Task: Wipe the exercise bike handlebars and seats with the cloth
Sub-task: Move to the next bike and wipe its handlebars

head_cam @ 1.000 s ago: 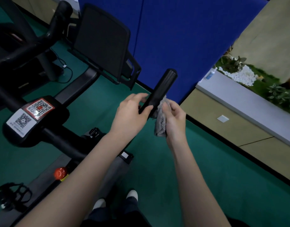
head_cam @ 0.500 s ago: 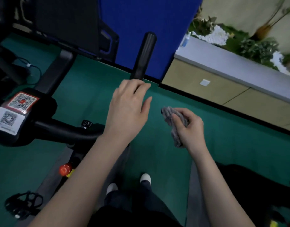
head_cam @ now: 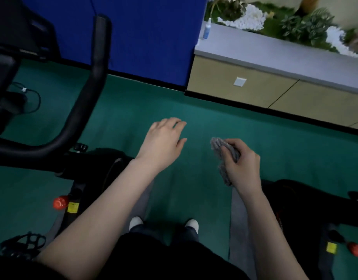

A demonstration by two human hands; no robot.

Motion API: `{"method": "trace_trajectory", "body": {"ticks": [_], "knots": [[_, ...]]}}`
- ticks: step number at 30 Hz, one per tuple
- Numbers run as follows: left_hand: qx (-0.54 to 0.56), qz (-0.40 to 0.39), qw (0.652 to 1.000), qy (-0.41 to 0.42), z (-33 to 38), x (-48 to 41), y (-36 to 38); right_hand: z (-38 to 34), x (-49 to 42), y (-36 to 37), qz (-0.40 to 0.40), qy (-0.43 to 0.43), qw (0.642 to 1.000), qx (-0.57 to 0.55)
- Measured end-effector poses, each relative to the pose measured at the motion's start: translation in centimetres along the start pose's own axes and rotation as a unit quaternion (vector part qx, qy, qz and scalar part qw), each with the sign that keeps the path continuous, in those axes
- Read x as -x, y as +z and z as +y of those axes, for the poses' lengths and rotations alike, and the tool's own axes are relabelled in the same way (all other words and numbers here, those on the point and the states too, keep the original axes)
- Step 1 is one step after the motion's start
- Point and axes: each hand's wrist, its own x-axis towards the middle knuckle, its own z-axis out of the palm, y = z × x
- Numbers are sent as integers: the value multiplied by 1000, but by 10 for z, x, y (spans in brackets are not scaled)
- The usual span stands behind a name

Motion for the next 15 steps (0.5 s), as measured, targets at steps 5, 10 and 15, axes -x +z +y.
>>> {"method": "trace_trajectory", "body": {"ticks": [5,10,15], "knots": [[6,-56,998,-4,57,-17,45,61,-2,-63,41,33,999,-13],[15,-105,994,-29,86,-23,81,109,-5,-107,66,64,995,-27],[25,-129,988,-76,88,-29,98,134,-18,-124,50,85,994,-38]]}}
